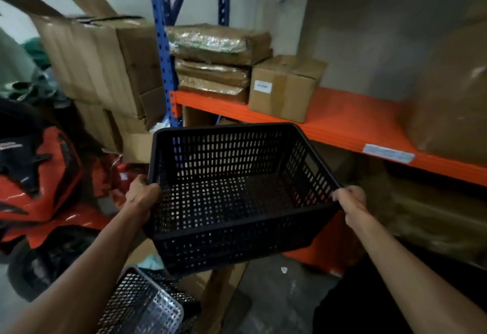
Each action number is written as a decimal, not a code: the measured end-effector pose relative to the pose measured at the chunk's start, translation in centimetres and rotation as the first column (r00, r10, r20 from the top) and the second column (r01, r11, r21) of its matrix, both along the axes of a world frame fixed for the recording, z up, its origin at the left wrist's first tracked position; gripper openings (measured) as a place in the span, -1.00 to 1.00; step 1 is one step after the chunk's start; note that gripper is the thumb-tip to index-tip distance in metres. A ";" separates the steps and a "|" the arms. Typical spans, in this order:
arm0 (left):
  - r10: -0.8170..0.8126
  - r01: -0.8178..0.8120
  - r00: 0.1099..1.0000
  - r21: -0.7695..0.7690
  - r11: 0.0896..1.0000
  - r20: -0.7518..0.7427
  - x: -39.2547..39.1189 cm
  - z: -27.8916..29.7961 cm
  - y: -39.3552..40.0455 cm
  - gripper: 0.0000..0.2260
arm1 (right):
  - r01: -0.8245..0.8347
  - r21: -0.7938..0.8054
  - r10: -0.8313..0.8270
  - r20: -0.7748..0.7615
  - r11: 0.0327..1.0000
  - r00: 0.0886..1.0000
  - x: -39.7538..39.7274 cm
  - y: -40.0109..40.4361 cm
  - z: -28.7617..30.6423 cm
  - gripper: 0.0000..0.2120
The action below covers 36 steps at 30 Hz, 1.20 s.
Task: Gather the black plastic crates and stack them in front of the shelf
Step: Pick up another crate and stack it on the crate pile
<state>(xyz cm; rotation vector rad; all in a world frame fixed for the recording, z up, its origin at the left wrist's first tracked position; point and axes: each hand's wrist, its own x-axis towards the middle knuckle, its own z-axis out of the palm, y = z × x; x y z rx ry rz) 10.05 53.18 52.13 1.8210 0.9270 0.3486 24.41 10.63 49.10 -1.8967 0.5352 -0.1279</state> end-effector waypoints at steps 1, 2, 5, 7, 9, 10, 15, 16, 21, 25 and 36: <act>-0.024 0.024 1.000 0.001 1.000 0.011 -0.2 0.6 -0.8 -0.64 | 0.008 -0.022 -0.008 0.011 1.000 1.000 -1.3 -1.5 1.1 -0.70; -0.052 0.052 0.998 0.004 0.999 0.018 -0.4 1.3 -2.1 -0.65 | 0.025 -0.033 -0.024 0.028 0.999 0.999 -2.9 -3.4 2.1 -0.71; -0.099 0.102 0.990 -0.030 0.994 0.096 -0.6 2.5 -5.2 -0.74 | 0.062 -0.016 -0.062 0.050 0.998 0.997 -6.4 -7.2 4.1 -0.76; -0.161 0.168 0.979 -0.043 0.985 0.128 -0.4 3.5 -8.1 -0.76 | 0.073 0.004 -0.073 0.059 0.997 0.996 -9.0 -10.9 5.2 -0.84; -0.212 0.224 0.965 -0.066 0.972 0.152 -0.3 4.8 -10.9 -0.72 | 0.078 -0.013 -0.077 0.075 0.997 0.994 -10.9 -14.5 6.0 -0.90; -0.241 0.255 0.957 -0.070 0.964 0.159 -0.5 5.6 -12.8 -0.68 | 0.088 -0.011 -0.086 0.086 0.996 0.993 -11.8 -16.5 6.4 -0.87; -0.353 0.363 0.914 -0.012 0.932 0.199 -1.9 8.7 -22.2 -0.62 | 0.151 0.006 -0.150 0.159 0.988 0.976 -16.4 -25.3 7.9 -0.80; -0.356 0.366 0.910 -0.009 0.930 0.215 -1.9 9.0 -23.8 -0.63 | 0.153 0.013 -0.153 0.155 0.988 0.976 -17.2 -27.1 7.9 -0.81; -0.419 0.422 0.889 0.022 0.906 0.183 -3.0 9.8 -33.7 -0.68 | 0.169 0.025 -0.171 0.097 0.985 0.981 -22.3 -37.6 7.9 -0.87; -0.442 0.444 0.879 0.029 0.895 0.178 -3.7 8.6 -41.9 -0.73 | 0.220 0.010 -0.220 0.057 0.976 0.974 -25.7 -45.7 7.2 -0.79; -0.539 0.548 0.835 -0.079 0.833 0.109 -0.9 3.6 -54.6 -0.73 | 0.328 0.008 -0.328 0.025 0.945 0.944 -28.2 -58.0 3.1 -0.91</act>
